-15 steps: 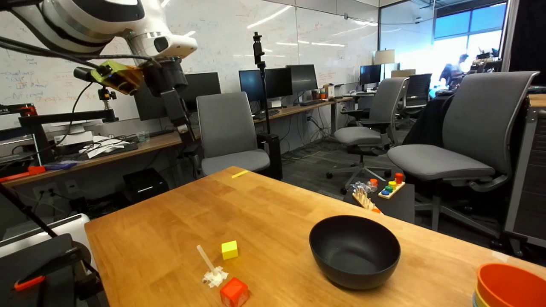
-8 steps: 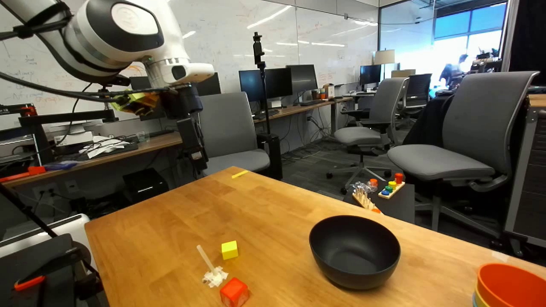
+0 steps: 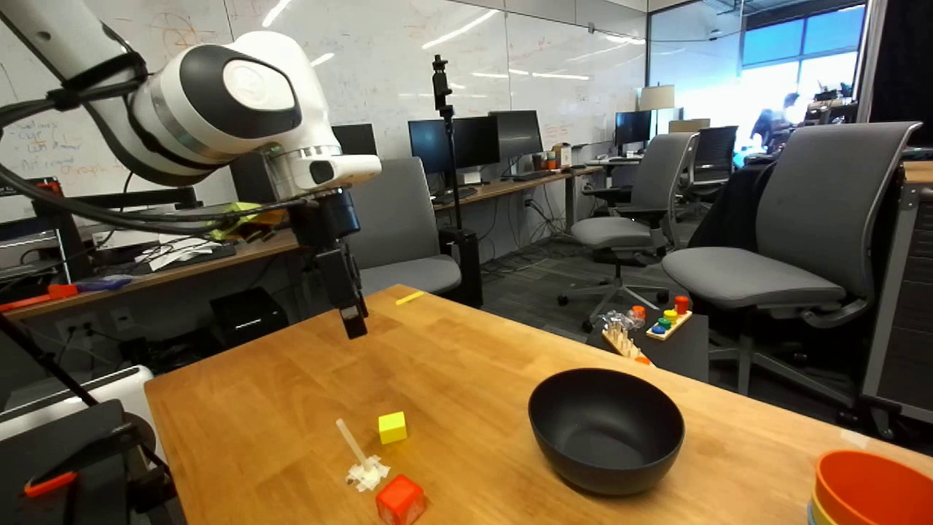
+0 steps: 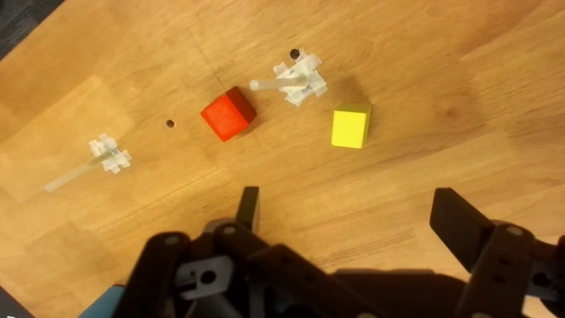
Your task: Put the yellow and orange block in the bowl
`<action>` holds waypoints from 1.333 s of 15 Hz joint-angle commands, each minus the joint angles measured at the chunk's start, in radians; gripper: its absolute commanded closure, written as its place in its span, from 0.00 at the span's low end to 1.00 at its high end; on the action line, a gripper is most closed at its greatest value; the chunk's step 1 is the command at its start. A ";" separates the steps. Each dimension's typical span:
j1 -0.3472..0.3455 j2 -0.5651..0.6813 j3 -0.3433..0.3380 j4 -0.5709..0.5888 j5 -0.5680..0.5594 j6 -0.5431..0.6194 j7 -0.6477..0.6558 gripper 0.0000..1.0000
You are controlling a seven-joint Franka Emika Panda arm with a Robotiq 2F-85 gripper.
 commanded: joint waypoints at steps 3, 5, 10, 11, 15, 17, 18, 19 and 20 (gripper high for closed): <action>0.050 0.103 -0.092 0.031 -0.153 0.050 0.156 0.00; 0.065 0.141 -0.113 0.041 -0.170 0.068 0.195 0.00; 0.115 0.229 -0.157 0.074 -0.163 0.122 0.249 0.00; 0.126 0.244 -0.167 0.084 -0.160 0.129 0.256 0.00; 0.168 0.308 -0.213 0.131 -0.158 0.151 0.279 0.00; 0.185 0.337 -0.230 0.149 -0.150 0.158 0.278 0.00; 0.193 0.350 -0.237 0.157 -0.146 0.163 0.277 0.00; 0.201 0.363 -0.242 0.162 -0.142 0.167 0.275 0.00; 0.207 0.373 -0.245 0.166 -0.137 0.169 0.271 0.00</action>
